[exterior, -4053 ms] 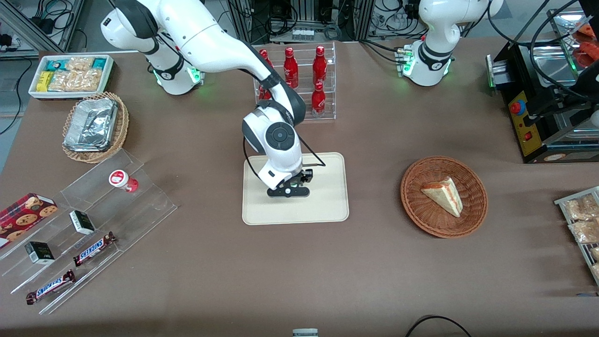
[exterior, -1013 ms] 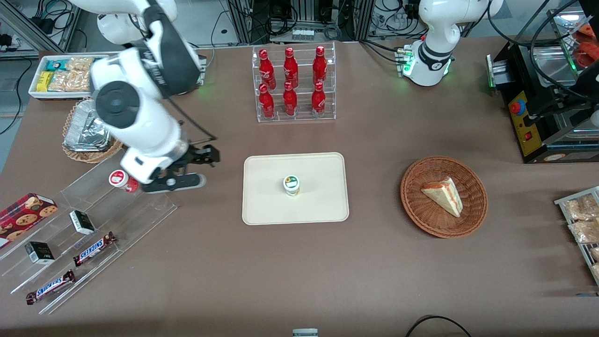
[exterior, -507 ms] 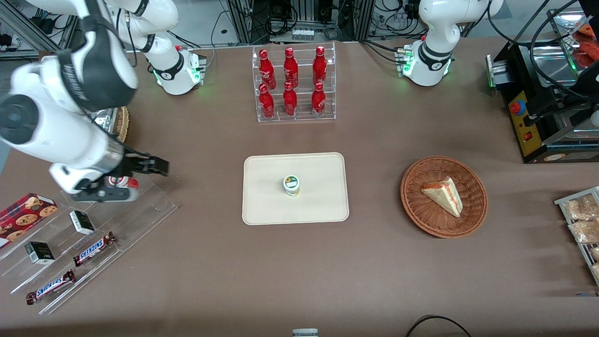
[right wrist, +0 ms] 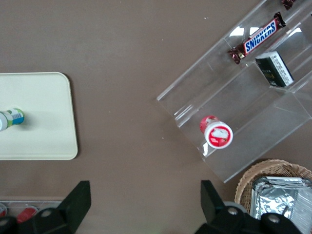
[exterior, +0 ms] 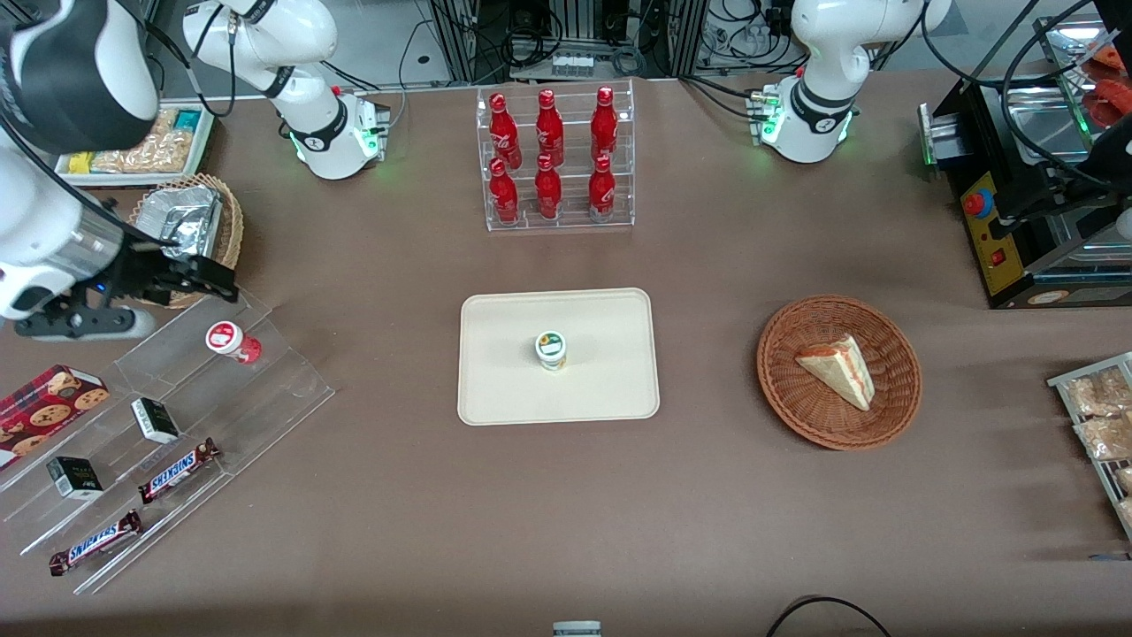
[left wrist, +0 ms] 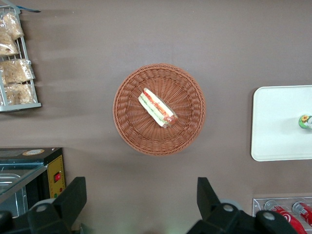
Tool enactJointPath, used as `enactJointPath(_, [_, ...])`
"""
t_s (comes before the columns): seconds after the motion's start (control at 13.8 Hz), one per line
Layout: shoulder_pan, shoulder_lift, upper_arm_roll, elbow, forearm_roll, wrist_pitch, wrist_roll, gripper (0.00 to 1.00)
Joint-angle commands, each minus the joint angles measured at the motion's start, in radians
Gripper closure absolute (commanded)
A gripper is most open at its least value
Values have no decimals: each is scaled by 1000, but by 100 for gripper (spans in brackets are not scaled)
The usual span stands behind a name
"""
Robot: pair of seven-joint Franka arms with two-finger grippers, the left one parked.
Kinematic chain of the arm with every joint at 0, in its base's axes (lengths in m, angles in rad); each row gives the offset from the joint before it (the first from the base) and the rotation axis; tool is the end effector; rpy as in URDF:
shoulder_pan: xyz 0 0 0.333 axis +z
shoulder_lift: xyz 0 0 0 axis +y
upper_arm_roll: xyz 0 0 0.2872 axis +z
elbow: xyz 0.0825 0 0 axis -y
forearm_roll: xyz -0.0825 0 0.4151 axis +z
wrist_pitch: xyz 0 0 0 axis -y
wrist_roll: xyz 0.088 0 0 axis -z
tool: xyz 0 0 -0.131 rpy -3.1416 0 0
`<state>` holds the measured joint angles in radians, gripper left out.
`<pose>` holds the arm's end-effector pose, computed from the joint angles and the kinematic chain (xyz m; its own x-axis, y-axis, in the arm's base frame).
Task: Place green gum on tray
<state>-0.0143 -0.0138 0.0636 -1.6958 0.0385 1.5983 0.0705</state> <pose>0.5760 0.0335 0.5194 0.9960 -0.0225 -0.0861 -0.0253 -0.9992 -0.0314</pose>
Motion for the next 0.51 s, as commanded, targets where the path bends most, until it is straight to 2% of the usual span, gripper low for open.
enactJointPath(0.0, [-38, -63, 15, -31, -11, -44, -17, 0])
enactJointPath(0.29, [-42, -80, 15, 15, -15, -156, -12, 0])
enactJointPath(0.43, [-56, -74, 15, 10, -15, -156, -12, 0])
